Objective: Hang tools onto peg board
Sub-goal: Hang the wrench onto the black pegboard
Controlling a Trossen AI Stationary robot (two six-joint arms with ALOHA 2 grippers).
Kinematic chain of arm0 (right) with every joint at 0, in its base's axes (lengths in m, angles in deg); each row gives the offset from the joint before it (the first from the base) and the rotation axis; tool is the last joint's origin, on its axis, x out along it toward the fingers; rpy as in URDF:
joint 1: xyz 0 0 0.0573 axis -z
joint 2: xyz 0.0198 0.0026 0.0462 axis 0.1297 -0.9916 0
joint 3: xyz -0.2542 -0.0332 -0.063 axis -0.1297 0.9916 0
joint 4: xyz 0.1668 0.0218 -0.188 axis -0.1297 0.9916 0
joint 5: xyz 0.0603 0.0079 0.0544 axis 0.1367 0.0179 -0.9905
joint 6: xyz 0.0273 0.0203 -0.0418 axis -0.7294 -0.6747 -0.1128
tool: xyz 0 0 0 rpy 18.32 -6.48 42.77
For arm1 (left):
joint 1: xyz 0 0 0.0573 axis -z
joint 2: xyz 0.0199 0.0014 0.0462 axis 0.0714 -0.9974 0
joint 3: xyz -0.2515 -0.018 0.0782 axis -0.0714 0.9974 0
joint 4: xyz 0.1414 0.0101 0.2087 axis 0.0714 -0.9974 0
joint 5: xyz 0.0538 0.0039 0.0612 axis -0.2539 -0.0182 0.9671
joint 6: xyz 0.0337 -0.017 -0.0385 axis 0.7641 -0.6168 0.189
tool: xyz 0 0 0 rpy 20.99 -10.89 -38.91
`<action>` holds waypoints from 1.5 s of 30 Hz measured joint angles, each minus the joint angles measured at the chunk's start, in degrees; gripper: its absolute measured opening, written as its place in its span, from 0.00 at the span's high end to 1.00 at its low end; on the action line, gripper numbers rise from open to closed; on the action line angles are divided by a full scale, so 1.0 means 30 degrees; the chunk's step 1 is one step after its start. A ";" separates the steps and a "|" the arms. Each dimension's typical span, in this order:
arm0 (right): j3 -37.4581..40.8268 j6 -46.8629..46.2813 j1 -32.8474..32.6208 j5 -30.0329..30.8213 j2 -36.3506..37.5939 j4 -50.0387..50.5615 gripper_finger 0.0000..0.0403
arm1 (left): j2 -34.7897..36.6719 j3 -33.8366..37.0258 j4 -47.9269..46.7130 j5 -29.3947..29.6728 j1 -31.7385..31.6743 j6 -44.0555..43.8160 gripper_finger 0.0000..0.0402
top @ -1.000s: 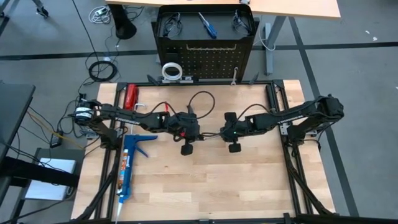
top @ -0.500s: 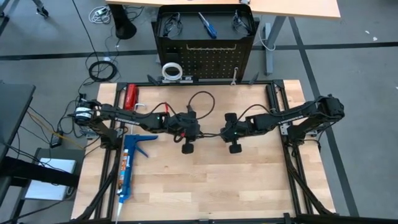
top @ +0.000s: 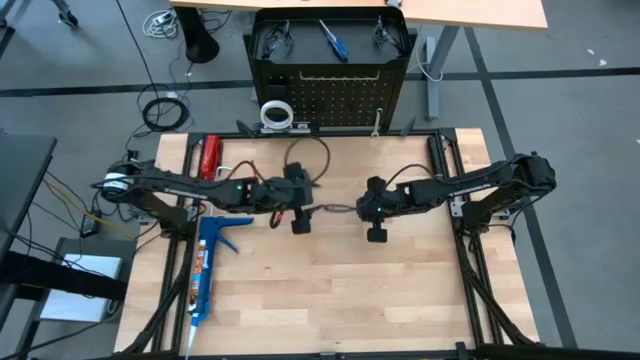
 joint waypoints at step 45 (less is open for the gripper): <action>0.4150 0.0147 -0.2074 0.5642 0.0375 -1.7709 0.96 | 0.1287 0.7774 1.6948 0.4880 0.2711 -0.1782 0.50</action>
